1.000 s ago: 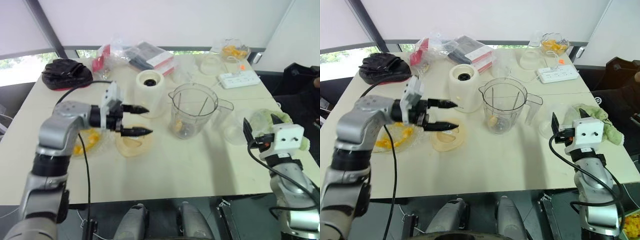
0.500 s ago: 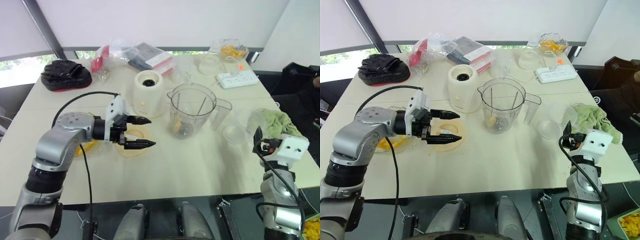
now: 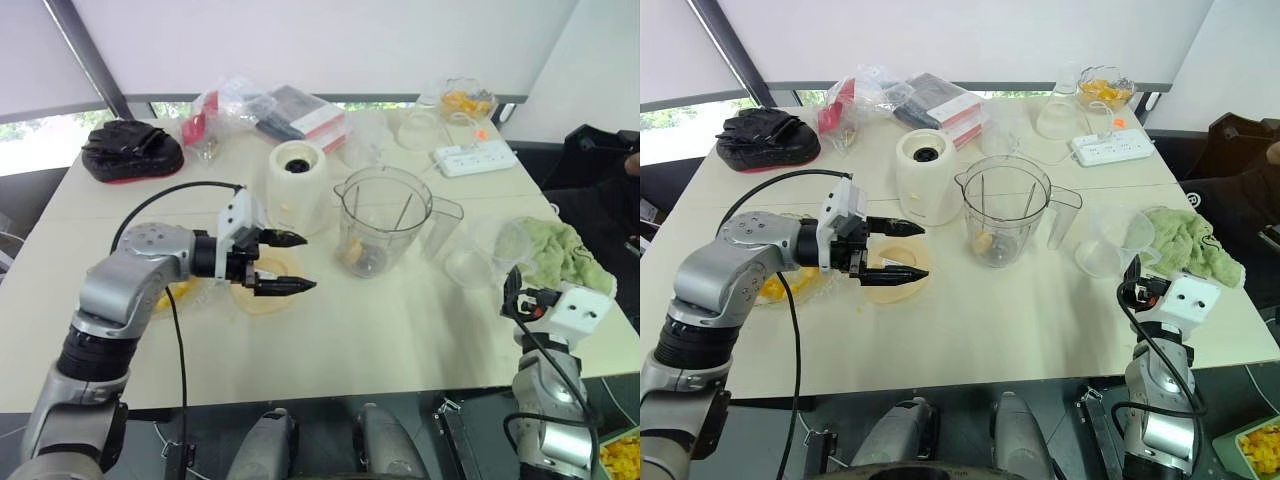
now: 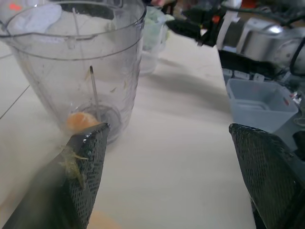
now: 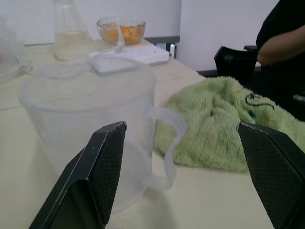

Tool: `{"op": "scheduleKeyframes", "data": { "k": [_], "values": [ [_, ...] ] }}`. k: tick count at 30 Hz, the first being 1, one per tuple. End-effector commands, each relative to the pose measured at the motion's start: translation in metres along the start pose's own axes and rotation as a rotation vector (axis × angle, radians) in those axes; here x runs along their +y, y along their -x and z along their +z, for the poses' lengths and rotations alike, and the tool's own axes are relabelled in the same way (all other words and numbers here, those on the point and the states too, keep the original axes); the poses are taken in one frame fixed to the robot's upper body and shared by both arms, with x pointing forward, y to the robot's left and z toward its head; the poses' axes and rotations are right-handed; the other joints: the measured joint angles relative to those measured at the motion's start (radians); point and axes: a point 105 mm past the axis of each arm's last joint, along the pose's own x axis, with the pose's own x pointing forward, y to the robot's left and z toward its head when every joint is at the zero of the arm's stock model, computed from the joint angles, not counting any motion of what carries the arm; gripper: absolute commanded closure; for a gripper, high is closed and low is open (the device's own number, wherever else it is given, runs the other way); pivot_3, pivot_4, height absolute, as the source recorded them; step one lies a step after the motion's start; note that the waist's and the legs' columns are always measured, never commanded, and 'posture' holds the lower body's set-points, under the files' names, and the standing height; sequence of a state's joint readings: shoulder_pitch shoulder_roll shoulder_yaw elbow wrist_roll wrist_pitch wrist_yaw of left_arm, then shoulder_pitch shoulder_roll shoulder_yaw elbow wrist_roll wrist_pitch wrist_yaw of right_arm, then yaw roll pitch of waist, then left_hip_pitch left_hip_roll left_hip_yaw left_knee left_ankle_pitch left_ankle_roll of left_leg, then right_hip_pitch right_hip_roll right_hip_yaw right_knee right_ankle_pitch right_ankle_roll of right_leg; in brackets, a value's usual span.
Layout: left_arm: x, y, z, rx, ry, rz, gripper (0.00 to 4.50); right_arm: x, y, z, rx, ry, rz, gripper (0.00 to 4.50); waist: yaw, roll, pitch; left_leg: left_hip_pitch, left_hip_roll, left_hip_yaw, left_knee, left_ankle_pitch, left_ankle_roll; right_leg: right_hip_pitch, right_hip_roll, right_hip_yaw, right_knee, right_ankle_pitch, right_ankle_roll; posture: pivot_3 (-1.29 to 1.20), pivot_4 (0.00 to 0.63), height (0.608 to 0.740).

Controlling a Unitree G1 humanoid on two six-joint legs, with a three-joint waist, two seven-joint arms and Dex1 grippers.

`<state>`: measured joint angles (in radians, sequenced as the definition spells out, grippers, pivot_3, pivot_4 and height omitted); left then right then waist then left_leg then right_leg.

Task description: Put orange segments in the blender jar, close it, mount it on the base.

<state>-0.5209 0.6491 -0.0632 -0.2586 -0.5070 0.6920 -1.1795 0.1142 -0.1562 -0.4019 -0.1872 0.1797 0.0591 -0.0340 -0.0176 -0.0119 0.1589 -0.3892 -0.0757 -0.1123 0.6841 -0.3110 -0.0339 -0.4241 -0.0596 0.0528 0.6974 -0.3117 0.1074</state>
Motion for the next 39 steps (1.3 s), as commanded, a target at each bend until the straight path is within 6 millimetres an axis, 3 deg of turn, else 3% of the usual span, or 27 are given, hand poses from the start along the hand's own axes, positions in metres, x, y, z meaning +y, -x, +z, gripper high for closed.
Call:
{"op": "scheduleKeyframes", "data": {
  "k": [1,7,17,28,36,39],
  "values": [
    [-0.007,0.006,0.016,-0.025,-0.042,-0.037,0.32,-0.006,-0.001,0.010,-0.047,0.002,-0.025,0.64,-0.001,0.000,0.000,0.000,0.000,0.000,0.000,0.000,0.000,0.000,0.000,0.000,0.000,0.000,0.000,0.00,0.150,0.740],
    [-0.008,0.006,0.018,-0.030,-0.039,-0.037,0.32,-0.009,-0.003,0.002,-0.024,0.017,-0.030,0.64,0.000,0.000,0.000,0.000,0.000,0.000,0.000,0.000,0.000,0.000,0.000,0.000,0.000,0.000,0.000,0.00,0.150,0.740],
    [-0.006,0.008,0.016,-0.011,-0.053,-0.012,0.32,-0.020,-0.024,-0.001,-0.018,0.034,-0.034,0.64,-0.001,0.001,0.000,0.000,0.000,0.000,0.000,0.000,0.000,0.000,0.000,0.000,0.000,0.000,0.000,0.00,0.150,0.740],
    [-0.006,0.010,0.014,-0.001,-0.060,0.018,0.32,-0.016,-0.046,0.001,-0.032,0.031,-0.022,0.64,-0.002,0.001,0.000,0.000,0.000,0.000,0.000,0.000,0.000,0.000,0.000,0.000,0.000,0.000,0.000,0.00,0.150,0.740],
    [-0.006,0.010,0.014,0.001,-0.065,0.030,0.32,-0.014,-0.051,-0.001,-0.036,0.033,-0.017,0.64,-0.002,0.001,0.000,0.000,0.000,0.000,-0.001,0.000,0.000,0.000,0.000,0.000,0.000,0.000,0.000,0.00,0.150,0.740],
    [-0.006,0.010,0.013,0.002,-0.066,0.035,0.27,-0.014,-0.052,-0.001,-0.036,0.036,-0.016,2.01,-0.002,0.001,0.000,0.000,0.000,0.000,-0.001,0.000,0.000,0.000,0.000,0.000,0.000,0.000,0.000,0.00,0.150,0.740]
  ]
}}
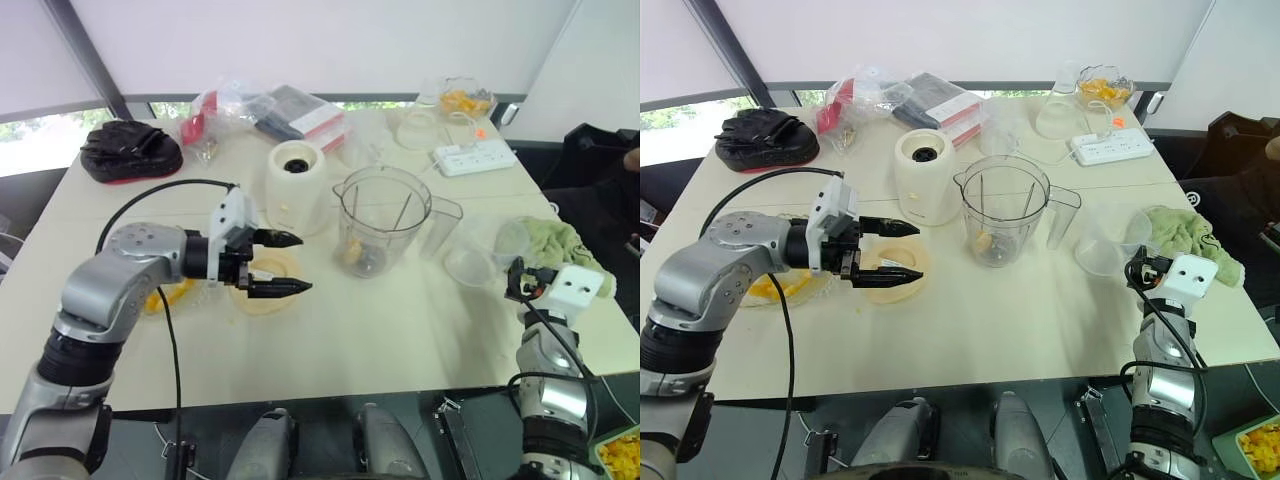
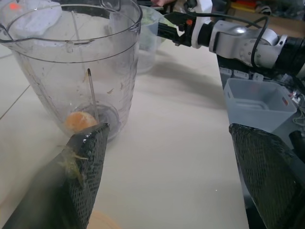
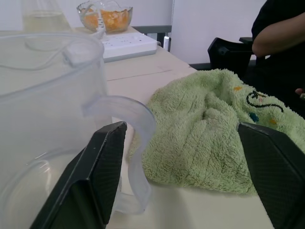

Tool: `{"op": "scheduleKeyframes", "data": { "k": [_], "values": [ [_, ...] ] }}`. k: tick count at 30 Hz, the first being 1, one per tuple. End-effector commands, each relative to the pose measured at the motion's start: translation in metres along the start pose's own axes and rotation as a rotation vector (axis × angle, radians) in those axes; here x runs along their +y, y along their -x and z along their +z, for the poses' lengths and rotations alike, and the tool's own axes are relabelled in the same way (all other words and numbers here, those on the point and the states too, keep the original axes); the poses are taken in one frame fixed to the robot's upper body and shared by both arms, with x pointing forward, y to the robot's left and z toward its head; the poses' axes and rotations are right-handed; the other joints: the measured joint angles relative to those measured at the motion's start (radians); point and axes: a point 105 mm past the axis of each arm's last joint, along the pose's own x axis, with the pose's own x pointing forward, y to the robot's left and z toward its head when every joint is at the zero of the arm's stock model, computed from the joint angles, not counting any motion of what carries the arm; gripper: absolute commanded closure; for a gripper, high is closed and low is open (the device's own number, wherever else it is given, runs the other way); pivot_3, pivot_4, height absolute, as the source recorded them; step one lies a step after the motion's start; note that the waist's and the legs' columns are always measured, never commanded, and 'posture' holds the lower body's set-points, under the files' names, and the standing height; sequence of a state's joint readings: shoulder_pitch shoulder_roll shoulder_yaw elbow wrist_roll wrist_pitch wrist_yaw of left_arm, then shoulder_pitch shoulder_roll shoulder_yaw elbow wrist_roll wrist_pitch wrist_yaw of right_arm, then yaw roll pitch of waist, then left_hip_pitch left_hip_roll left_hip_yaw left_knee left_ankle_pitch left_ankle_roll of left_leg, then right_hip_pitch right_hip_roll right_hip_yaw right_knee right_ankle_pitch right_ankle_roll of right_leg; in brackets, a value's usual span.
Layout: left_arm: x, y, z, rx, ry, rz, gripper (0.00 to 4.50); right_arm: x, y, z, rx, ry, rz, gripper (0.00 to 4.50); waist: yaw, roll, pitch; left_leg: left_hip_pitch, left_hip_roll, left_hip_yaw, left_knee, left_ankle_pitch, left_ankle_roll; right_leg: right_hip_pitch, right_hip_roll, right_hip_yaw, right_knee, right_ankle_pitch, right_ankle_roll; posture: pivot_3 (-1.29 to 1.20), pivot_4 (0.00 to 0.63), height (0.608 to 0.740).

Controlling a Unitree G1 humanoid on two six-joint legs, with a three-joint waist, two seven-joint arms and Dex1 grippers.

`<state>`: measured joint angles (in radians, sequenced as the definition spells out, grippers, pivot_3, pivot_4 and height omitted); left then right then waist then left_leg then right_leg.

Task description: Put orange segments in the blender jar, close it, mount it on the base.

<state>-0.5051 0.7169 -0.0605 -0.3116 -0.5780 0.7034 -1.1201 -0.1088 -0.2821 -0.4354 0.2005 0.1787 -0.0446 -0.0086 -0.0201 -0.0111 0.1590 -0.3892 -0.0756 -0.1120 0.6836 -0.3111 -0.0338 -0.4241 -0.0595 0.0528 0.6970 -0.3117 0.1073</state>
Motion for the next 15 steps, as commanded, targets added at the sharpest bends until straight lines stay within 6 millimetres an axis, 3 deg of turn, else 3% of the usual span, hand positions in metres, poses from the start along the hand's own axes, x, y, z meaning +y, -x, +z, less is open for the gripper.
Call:
{"op": "scheduleKeyframes", "data": {
  "k": [1,4,5,15],
  "values": [
    [-0.0024,0.0031,0.0084,-0.012,-0.053,0.010,0.27,-0.0026,-0.0032,0.0138,-0.059,0.012,0.001,2.63,0.000,0.000,0.000,0.000,0.000,0.000,0.000,0.000,0.000,0.000,0.000,0.000,0.000,0.000,0.000,0.00,0.150,0.740],
    [-0.0024,0.0031,0.0078,-0.011,-0.055,0.012,0.27,-0.0024,-0.0027,0.0134,-0.060,0.015,0.003,4.29,0.000,0.000,0.000,0.000,0.000,0.000,0.000,0.000,0.000,0.000,0.000,0.000,0.000,0.000,0.000,0.00,0.150,0.740],
    [-0.0024,0.0031,0.0077,-0.011,-0.055,0.013,0.27,-0.0024,-0.0024,0.0133,-0.061,0.016,0.004,4.43,0.001,0.000,0.000,0.000,0.000,0.000,0.000,0.000,0.000,0.000,0.000,0.000,0.000,0.000,0.000,0.00,0.150,0.740],
    [-0.0005,0.0021,0.0075,-0.010,-0.059,0.015,0.27,0.0020,0.0010,0.0160,-0.075,0.013,0.018,4.43,0.005,0.000,0.000,0.000,0.000,-0.001,0.000,0.000,0.000,0.001,0.000,0.000,-0.001,0.000,0.000,0.00,0.150,0.740]
  ]
}}
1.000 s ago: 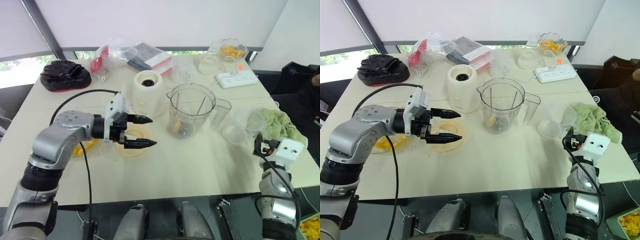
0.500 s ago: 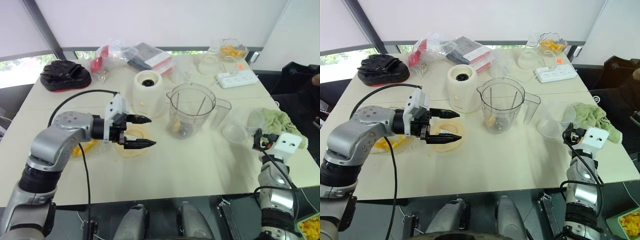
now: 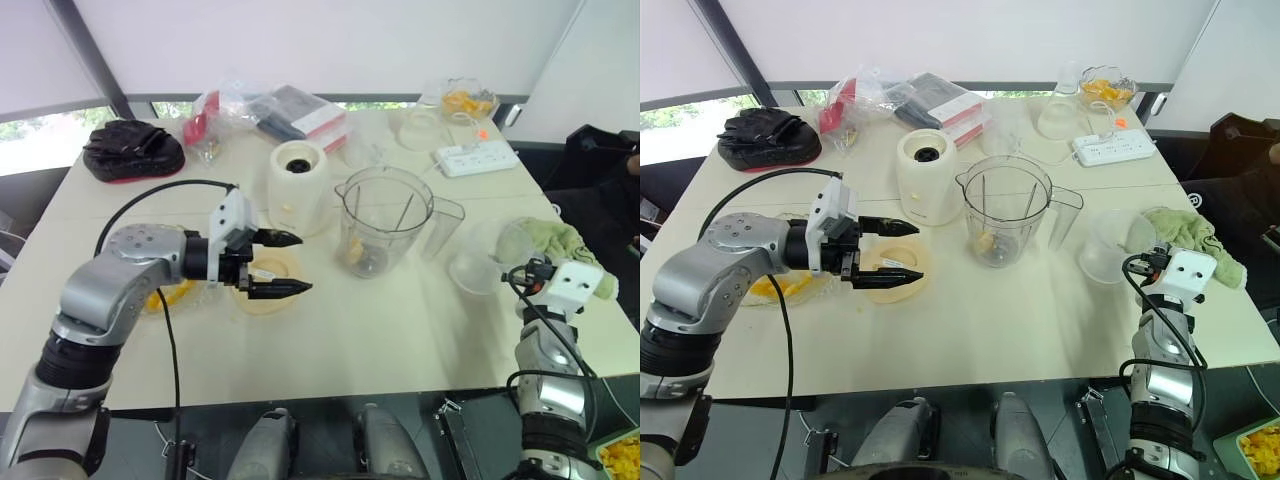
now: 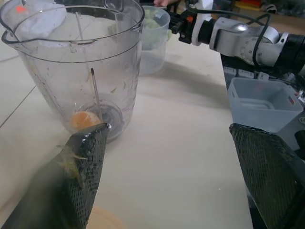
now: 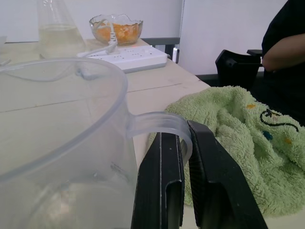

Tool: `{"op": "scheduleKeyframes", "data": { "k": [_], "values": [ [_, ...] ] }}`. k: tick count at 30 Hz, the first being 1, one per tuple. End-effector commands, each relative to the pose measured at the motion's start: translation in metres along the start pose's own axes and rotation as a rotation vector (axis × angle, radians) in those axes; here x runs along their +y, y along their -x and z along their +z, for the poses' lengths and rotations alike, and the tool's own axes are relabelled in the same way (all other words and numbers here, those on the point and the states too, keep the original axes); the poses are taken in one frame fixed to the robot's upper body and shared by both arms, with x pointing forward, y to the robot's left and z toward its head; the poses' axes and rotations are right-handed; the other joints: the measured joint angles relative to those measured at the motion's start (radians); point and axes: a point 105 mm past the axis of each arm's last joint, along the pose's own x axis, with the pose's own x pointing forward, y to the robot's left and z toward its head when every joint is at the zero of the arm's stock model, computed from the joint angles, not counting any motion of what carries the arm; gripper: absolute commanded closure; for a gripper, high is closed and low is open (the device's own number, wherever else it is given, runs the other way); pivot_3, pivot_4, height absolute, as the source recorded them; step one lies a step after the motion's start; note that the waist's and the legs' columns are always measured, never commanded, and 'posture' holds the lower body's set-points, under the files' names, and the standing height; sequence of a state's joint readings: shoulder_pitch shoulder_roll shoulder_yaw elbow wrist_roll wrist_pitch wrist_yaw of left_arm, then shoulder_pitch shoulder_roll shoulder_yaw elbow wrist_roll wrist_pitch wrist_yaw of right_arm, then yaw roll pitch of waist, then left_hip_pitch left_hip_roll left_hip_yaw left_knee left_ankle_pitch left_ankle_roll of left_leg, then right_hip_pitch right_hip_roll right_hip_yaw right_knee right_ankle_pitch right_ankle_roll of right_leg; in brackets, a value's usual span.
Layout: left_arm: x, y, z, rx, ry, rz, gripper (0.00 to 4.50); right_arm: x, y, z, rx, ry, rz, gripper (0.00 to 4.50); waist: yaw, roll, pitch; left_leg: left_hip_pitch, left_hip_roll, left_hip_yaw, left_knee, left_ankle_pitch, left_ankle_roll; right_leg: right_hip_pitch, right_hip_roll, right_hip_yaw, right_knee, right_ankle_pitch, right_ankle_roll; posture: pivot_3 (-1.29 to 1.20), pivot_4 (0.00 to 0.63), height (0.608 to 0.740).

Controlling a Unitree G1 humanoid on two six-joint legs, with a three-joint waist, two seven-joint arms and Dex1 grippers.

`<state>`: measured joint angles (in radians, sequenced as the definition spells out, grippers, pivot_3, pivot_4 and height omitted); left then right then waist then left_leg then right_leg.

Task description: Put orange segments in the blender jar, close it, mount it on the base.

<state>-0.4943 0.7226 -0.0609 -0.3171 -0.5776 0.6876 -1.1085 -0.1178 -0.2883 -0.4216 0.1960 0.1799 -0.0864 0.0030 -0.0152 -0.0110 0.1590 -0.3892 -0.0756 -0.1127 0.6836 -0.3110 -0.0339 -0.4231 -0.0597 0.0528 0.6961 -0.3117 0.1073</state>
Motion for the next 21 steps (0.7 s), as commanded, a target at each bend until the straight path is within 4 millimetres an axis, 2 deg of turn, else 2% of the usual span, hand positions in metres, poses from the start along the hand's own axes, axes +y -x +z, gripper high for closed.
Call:
{"op": "scheduleKeyframes", "data": {
  "k": [1,7,13,21],
  "values": [
    [0.000,0.001,0.009,-0.010,-0.051,0.003,0.27,-0.003,0.003,0.007,-0.026,0.008,-0.010,4.43,0.000,0.000,0.000,0.000,0.000,0.000,0.000,0.000,0.000,0.000,0.000,0.000,0.000,0.000,0.000,0.00,0.150,0.740],
    [0.001,0.001,0.009,-0.010,-0.052,0.000,0.27,-0.003,-0.001,0.034,-0.099,-0.017,-0.027,4.43,0.000,0.000,0.000,0.000,0.000,0.000,0.000,0.000,0.000,0.000,0.000,0.000,0.000,0.000,0.000,0.00,0.150,0.740],
    [-0.001,-0.001,0.008,-0.012,-0.044,-0.009,0.27,-0.001,-0.012,0.075,-0.213,0.005,0.000,4.43,-0.004,0.002,0.001,0.000,0.000,0.000,0.000,0.000,0.000,0.000,0.000,0.000,0.000,0.000,0.000,0.00,0.150,0.740],
    [-0.002,-0.004,0.006,-0.011,-0.044,-0.019,0.27,0.001,-0.033,0.146,-0.392,0.018,0.036,4.43,-0.005,0.002,0.001,0.000,0.000,0.001,0.000,0.000,0.000,-0.001,0.000,0.000,0.000,0.000,0.000,0.00,0.150,0.740]
  ]
}}
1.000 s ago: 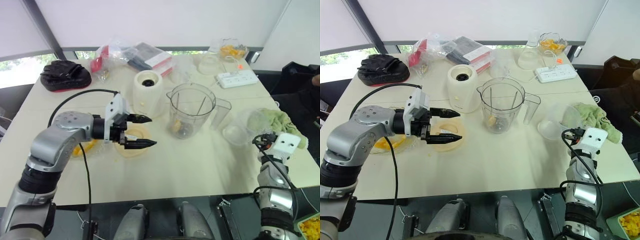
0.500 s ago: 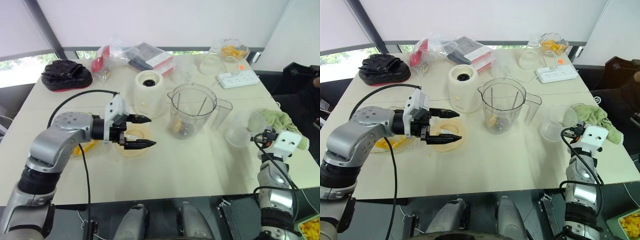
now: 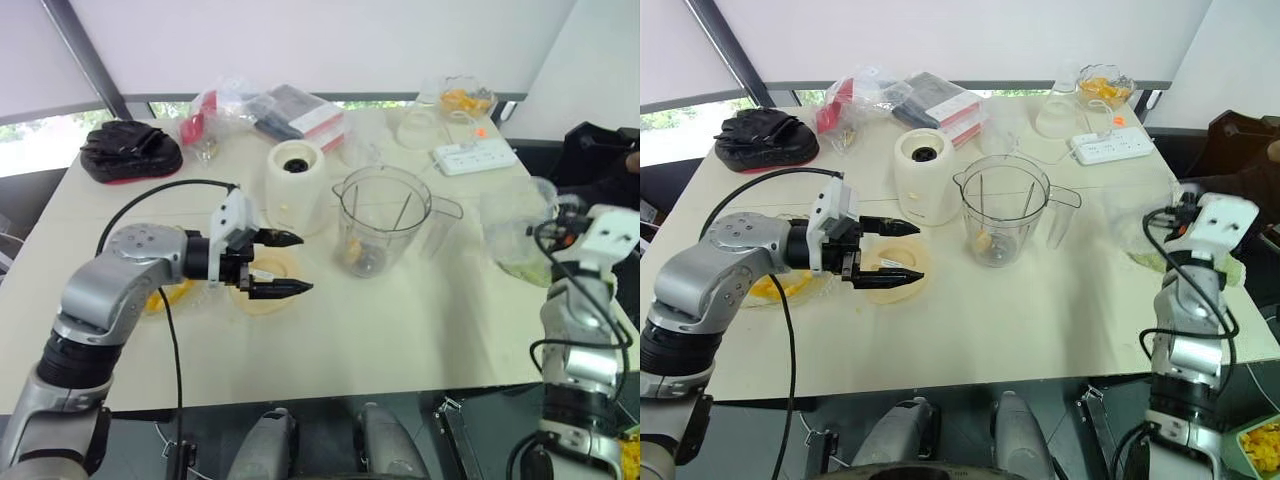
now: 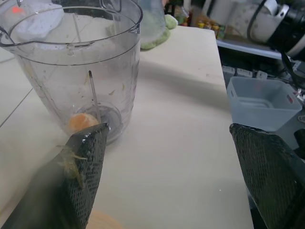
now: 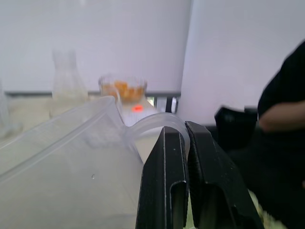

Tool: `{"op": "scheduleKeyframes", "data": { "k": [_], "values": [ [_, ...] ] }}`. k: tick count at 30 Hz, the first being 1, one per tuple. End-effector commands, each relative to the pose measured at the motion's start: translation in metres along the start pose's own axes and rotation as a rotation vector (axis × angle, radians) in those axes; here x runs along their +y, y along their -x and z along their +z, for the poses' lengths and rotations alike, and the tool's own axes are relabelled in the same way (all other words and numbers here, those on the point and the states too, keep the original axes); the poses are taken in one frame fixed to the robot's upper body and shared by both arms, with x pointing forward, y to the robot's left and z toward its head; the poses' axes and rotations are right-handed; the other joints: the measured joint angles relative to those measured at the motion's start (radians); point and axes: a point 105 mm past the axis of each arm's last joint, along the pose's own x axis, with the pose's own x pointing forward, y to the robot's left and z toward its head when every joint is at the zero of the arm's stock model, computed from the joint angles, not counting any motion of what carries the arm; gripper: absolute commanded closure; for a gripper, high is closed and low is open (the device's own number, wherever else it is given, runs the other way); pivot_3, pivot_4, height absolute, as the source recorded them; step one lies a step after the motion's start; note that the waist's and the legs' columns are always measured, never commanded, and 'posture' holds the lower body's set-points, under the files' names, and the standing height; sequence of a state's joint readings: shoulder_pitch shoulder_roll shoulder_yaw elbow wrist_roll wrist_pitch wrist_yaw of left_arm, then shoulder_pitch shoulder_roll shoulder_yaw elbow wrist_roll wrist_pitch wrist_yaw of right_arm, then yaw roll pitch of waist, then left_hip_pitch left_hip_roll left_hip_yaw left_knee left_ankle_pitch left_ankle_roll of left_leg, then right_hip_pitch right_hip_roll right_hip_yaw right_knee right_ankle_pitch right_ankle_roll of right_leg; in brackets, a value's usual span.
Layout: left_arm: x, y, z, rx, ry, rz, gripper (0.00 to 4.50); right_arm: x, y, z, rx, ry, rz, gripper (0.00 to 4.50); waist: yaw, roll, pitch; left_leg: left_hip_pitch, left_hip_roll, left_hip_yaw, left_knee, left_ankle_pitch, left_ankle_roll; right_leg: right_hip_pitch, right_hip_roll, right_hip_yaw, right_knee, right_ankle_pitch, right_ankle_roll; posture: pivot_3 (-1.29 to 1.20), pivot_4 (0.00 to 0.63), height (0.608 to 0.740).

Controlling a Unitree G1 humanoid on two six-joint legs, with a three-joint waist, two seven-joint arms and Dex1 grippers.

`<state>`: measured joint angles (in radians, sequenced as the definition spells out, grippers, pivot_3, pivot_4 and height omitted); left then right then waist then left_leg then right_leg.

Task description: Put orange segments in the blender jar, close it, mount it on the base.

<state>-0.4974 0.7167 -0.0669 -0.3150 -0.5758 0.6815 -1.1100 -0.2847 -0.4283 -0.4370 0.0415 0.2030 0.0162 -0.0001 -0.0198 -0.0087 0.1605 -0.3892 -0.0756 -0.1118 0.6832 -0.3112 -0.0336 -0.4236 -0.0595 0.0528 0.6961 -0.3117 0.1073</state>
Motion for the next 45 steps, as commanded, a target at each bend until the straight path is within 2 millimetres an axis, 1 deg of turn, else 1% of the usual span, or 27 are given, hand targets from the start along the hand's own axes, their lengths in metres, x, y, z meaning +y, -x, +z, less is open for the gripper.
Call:
{"op": "scheduleKeyframes", "data": {
  "k": [1,7,11,13,16,19,24,28,32,35,39,45],
  "values": [
    [-0.002,-0.003,0.006,-0.007,-0.041,-0.013,0.27,-0.003,-0.016,0.048,-0.151,-0.012,0.005,4.43,0.000,0.000,0.000,0.000,0.000,0.000,0.000,0.000,0.000,0.000,0.000,0.000,0.000,0.000,0.000,0.00,0.150,0.740],
    [-0.001,-0.005,0.005,-0.012,-0.046,-0.010,0.27,0.010,-0.038,0.100,-0.283,-0.031,0.059,4.43,0.000,0.000,0.000,0.000,0.000,0.000,0.000,0.000,0.000,0.000,0.000,0.000,0.000,0.000,0.000,0.00,0.150,0.740],
    [-0.001,-0.006,0.005,-0.017,-0.049,-0.007,0.27,0.029,-0.046,0.141,-0.382,-0.039,0.138,4.43,-0.001,0.000,0.000,0.000,0.000,0.000,-0.001,0.000,0.000,-0.001,0.000,0.000,0.000,0.000,0.000,0.00,0.150,0.740],
    [-0.001,-0.007,0.005,-0.019,-0.051,-0.004,0.27,0.036,-0.047,0.153,-0.412,-0.034,0.174,4.43,-0.001,0.000,0.000,0.000,0.000,0.000,-0.001,0.000,0.000,-0.001,0.000,0.000,-0.001,0.000,0.000,0.00,0.150,0.740],
    [-0.001,-0.008,0.005,-0.024,-0.050,0.000,0.27,0.055,-0.044,0.172,-0.463,-0.005,0.267,4.43,0.000,0.000,0.000,-0.001,0.000,0.000,-0.001,0.000,0.000,-0.001,0.000,0.000,-0.001,0.000,0.000,0.00,0.150,0.740],
    [0.000,-0.008,0.004,-0.028,-0.048,0.004,0.27,0.071,-0.038,0.182,-0.498,0.039,0.346,4.43,0.002,0.000,0.000,-0.001,0.000,0.000,-0.001,0.000,0.000,-0.001,0.000,0.000,-0.002,0.000,0.000,0.00,0.150,0.740],
    [0.001,-0.007,0.003,-0.033,-0.045,0.015,0.27,0.091,-0.027,0.188,-0.542,0.130,0.460,4.43,0.001,0.000,0.000,-0.002,0.000,0.000,-0.001,0.000,0.000,-0.001,0.000,0.000,-0.004,0.000,0.000,0.00,0.150,0.740],
    [0.001,-0.007,0.003,-0.042,-0.040,0.024,0.27,0.098,-0.021,0.190,-0.562,0.180,0.513,4.43,0.001,0.000,0.000,-0.002,0.000,0.000,-0.001,0.000,0.000,-0.001,0.000,0.000,-0.004,0.000,0.000,0.00,0.150,0.740],
    [0.000,-0.006,0.003,-0.055,-0.020,0.033,0.27,0.112,-0.010,0.191,-0.605,0.284,0.599,4.43,0.002,0.000,0.000,-0.002,0.000,0.000,-0.001,0.000,0.000,-0.001,0.000,0.000,-0.004,0.000,0.000,0.00,0.150,0.740],
    [0.002,-0.003,0.005,-0.074,0.001,0.052,0.27,0.120,-0.005,0.188,-0.625,0.344,0.645,4.43,0.001,0.000,0.000,-0.002,0.000,-0.001,-0.001,0.000,0.000,-0.001,0.000,0.000,-0.004,0.000,0.000,0.00,0.150,0.740],
    [0.007,0.002,0.014,-0.123,0.022,0.082,0.27,0.128,0.003,0.179,-0.638,0.404,0.700,4.43,0.002,0.000,0.001,-0.002,0.000,-0.001,-0.001,0.000,0.000,-0.001,0.000,0.000,-0.005,0.000,0.000,0.00,0.150,0.740],
    [0.011,0.006,0.020,-0.165,0.030,0.117,0.27,0.136,0.009,0.170,-0.648,0.458,0.754,4.43,0.002,0.000,0.001,-0.002,0.000,0.000,-0.001,0.000,0.000,0.000,-0.001,0.000,-0.005,0.000,0.000,0.00,0.150,0.740]
  ]
}}
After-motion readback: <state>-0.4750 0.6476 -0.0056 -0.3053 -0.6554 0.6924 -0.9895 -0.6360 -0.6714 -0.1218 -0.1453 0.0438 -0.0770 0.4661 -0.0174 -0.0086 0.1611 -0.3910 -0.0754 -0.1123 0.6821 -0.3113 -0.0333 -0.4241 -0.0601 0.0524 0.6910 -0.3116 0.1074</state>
